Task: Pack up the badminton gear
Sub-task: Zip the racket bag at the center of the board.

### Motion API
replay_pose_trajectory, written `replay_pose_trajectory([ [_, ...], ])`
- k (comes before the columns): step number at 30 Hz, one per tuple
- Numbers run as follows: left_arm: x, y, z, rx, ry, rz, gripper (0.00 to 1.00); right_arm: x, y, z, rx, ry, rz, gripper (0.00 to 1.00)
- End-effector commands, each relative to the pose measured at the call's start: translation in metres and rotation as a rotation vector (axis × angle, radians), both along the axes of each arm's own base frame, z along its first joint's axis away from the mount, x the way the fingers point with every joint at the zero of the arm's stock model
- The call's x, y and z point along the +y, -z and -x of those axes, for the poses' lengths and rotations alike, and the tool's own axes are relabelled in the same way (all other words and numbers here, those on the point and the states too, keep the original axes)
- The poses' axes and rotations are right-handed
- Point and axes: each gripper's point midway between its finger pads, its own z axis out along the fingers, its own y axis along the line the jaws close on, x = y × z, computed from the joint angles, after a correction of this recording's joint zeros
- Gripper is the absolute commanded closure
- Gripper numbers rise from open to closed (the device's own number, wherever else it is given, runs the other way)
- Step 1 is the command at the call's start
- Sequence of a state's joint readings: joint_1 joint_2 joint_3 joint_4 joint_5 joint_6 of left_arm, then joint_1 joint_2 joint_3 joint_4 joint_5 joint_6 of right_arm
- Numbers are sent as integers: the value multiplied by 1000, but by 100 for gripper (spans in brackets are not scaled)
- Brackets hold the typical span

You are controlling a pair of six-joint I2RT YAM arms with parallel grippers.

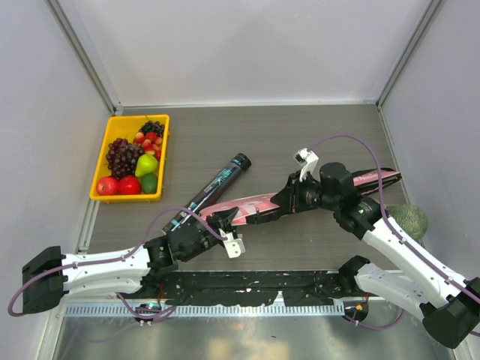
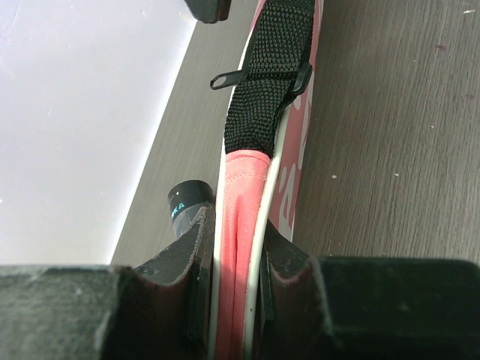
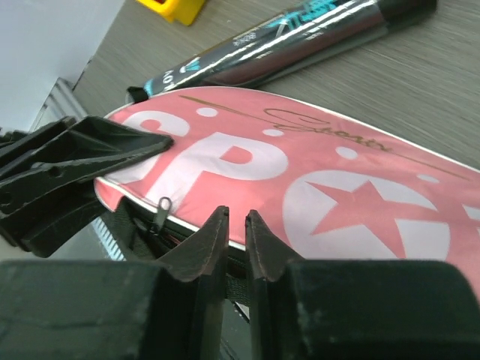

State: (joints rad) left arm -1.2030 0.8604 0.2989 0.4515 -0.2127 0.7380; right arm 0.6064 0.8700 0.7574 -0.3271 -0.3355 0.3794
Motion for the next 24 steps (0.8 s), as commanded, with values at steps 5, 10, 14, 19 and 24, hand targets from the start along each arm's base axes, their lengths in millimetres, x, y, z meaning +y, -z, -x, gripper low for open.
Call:
replay_pose_trajectory([
  [5,-10,-61,4,-49,37,209,100,41,-33,20,7,-296,-133,57],
  [10,-12,-62,3,-52,39,208,100,51,-26,24,46,-372,-155,53],
  [14,-13,-62,3,-54,40,209,100,57,-22,28,74,-410,-193,52],
  [19,-14,-63,2,-57,36,211,100,56,-17,30,69,-414,-195,53],
  [24,-16,-63,2,-55,39,210,100,56,-9,34,82,-445,-179,61],
])
